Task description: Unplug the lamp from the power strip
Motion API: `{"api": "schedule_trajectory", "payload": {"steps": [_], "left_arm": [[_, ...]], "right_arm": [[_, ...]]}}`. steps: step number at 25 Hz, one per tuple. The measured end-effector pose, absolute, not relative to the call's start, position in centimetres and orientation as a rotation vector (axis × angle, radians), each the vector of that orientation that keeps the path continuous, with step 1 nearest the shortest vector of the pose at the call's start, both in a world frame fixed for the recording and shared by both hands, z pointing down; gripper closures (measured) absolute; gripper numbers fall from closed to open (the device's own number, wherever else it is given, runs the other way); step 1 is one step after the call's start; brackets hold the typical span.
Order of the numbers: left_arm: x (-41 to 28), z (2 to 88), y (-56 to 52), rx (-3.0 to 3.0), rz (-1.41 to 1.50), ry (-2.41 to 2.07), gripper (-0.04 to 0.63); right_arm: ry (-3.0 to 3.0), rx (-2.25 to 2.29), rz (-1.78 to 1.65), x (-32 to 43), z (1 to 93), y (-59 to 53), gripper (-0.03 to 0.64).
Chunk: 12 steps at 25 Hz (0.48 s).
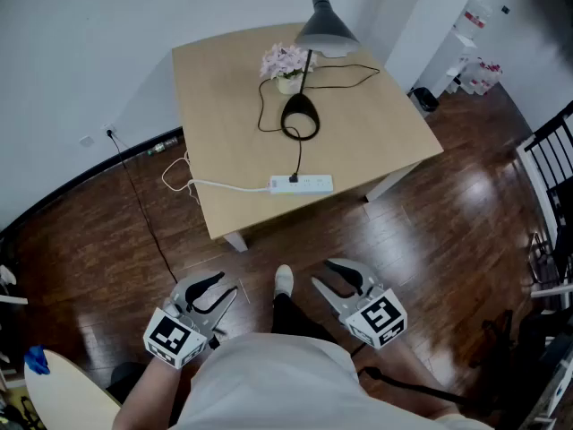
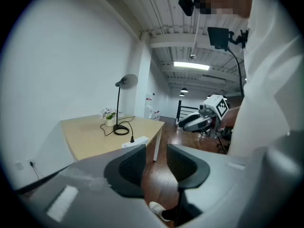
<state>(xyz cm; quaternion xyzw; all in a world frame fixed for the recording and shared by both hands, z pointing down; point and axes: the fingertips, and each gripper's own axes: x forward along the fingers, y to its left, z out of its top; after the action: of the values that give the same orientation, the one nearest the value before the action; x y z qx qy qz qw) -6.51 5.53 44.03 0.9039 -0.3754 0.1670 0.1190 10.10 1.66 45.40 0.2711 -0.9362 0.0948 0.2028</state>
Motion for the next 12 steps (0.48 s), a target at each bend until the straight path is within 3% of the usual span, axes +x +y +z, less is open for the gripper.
{"api": "schedule_trajectory", "payload": {"steps": [12], "left_arm": [[-2.0,47.4,-12.2,2.766,0.708,-0.968,0.451]], "right_arm": [[-2.551,0.697,0.266,11.8,47.8,-15.8,0.469]]}}
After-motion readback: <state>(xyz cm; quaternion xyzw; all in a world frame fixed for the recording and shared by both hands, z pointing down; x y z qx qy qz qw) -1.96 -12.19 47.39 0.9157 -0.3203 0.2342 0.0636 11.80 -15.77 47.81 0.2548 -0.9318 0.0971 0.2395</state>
